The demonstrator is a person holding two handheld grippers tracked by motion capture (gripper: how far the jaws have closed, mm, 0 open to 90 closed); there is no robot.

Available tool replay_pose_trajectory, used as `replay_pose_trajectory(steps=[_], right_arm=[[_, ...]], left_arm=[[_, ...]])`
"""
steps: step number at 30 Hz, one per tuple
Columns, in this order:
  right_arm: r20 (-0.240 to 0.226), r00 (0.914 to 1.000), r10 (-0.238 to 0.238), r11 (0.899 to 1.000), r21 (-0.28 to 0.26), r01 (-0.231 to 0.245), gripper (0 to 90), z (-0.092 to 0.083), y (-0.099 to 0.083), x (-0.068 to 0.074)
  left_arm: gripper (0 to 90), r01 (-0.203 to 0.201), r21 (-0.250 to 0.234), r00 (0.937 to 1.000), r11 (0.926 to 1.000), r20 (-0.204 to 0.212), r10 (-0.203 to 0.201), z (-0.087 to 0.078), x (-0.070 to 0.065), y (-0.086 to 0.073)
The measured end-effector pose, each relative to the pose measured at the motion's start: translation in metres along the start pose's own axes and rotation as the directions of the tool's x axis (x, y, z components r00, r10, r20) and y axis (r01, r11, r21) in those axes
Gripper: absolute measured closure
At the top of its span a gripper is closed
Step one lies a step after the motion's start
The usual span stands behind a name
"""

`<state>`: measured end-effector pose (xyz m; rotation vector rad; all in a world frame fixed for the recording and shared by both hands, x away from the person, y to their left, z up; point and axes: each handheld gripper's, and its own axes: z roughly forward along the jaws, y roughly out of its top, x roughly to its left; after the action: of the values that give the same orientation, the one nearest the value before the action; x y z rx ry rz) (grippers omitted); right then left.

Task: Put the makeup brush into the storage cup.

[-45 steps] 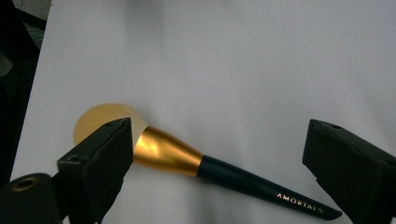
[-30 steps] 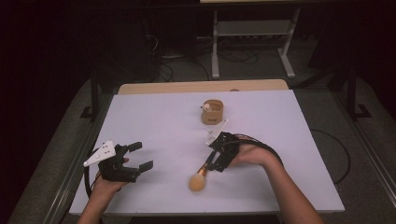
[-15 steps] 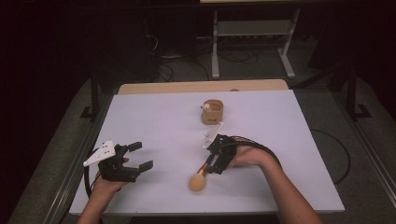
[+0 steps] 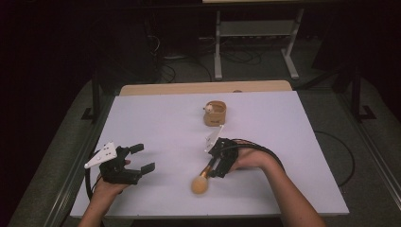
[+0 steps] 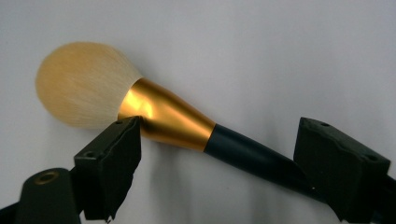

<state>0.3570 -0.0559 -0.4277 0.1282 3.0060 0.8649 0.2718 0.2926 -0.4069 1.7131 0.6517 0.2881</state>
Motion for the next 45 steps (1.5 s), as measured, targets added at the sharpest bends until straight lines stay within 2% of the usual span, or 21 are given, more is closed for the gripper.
replay_pose_trajectory(steps=[12, 40, 45], right_arm=[[-0.017, 0.9998, -0.010, 1.000, 0.015, 0.010, 16.9, 0.0016, -0.0017, 0.0007], [0.000, 0.9997, -0.024, 0.996, 0.082, 0.024, 41.8, -0.0021, -0.0036, 0.0041], [0.001, 0.9999, -0.014, 0.995, 0.096, 0.013, 45.5, -0.0026, -0.0036, 0.0051]], left_arm=[[10.1, 0.000, 0.000, 1.0000, 1.0000, 0.000, 0.000, -0.0001, 0.0002, 0.0000], [10.1, 0.004, 0.002, 1.0000, 1.0000, 0.001, -0.004, 0.0001, -0.0001, -0.0002], [10.1, 0.002, 0.002, 1.0000, 1.0000, 0.000, -0.002, 0.0001, 0.0002, -0.0001]])
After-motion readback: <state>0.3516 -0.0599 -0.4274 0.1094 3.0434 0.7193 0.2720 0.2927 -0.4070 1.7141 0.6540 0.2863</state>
